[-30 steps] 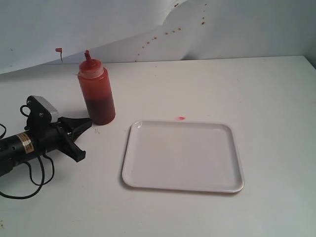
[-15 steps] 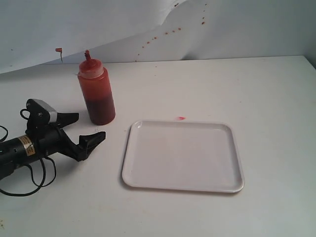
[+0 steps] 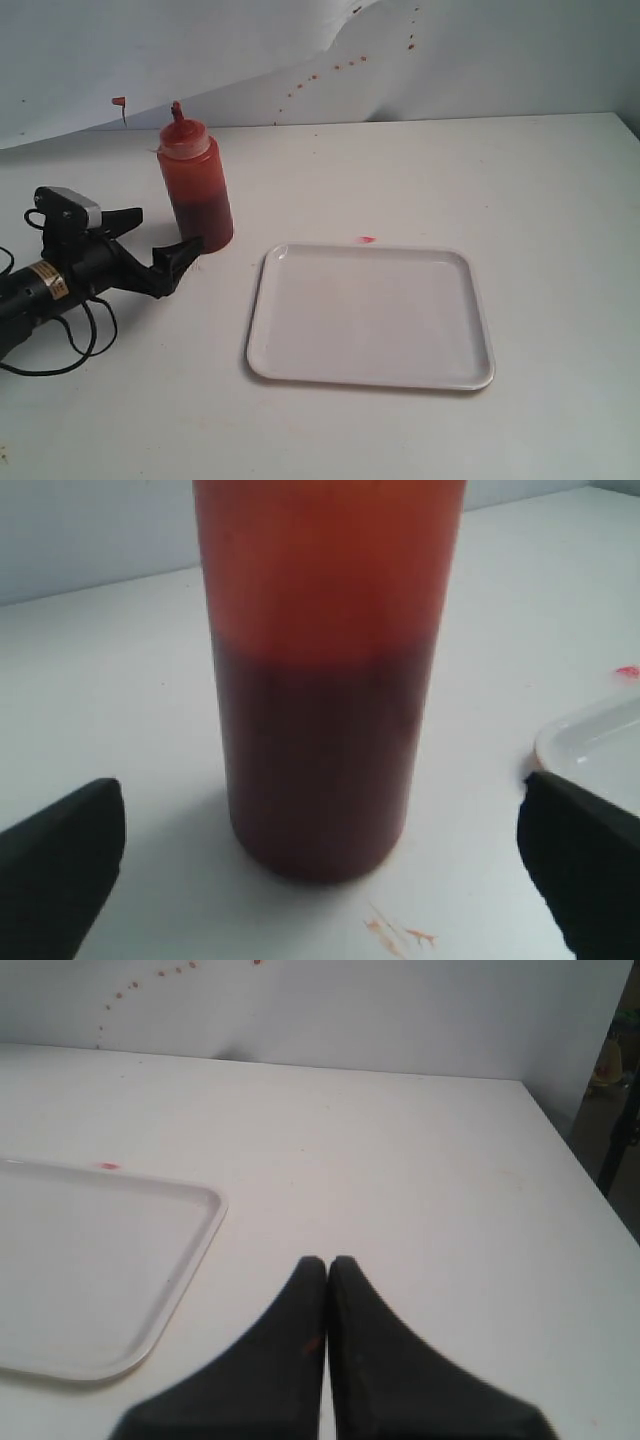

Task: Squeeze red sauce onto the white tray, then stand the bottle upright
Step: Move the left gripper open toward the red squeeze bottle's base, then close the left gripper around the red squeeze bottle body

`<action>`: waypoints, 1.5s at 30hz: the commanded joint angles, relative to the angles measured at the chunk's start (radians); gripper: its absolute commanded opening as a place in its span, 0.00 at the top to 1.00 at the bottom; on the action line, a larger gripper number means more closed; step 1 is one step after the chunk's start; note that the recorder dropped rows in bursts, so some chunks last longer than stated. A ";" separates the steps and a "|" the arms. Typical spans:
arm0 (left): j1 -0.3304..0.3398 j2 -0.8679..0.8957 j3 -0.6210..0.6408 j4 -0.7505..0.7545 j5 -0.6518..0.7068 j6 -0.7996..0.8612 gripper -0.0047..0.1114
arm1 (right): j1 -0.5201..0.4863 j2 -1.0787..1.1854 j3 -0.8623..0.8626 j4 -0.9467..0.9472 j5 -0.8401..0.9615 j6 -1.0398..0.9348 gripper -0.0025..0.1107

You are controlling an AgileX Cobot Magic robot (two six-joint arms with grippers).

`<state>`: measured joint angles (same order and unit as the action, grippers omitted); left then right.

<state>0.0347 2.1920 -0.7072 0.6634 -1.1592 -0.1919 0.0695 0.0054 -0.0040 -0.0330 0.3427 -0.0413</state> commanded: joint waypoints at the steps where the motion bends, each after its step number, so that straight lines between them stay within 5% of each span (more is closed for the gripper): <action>1: -0.005 0.053 -0.067 0.055 -0.013 -0.016 0.06 | 0.001 -0.005 0.004 0.000 -0.002 -0.006 0.98; 24: -0.049 0.299 -0.414 0.158 -0.062 -0.016 0.06 | 0.001 -0.005 0.004 0.000 -0.002 -0.006 0.98; 31: -0.114 0.299 -0.439 0.068 -0.062 -0.016 0.06 | 0.001 -0.005 0.004 0.000 -0.002 -0.006 0.98; 45: -0.120 0.299 -0.439 -0.030 0.013 -0.016 0.06 | 0.001 -0.005 0.004 0.000 -0.002 -0.006 0.98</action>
<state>-0.0810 2.4939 -1.1409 0.6540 -1.1474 -0.1987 0.0695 0.0054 -0.0040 -0.0330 0.3427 -0.0413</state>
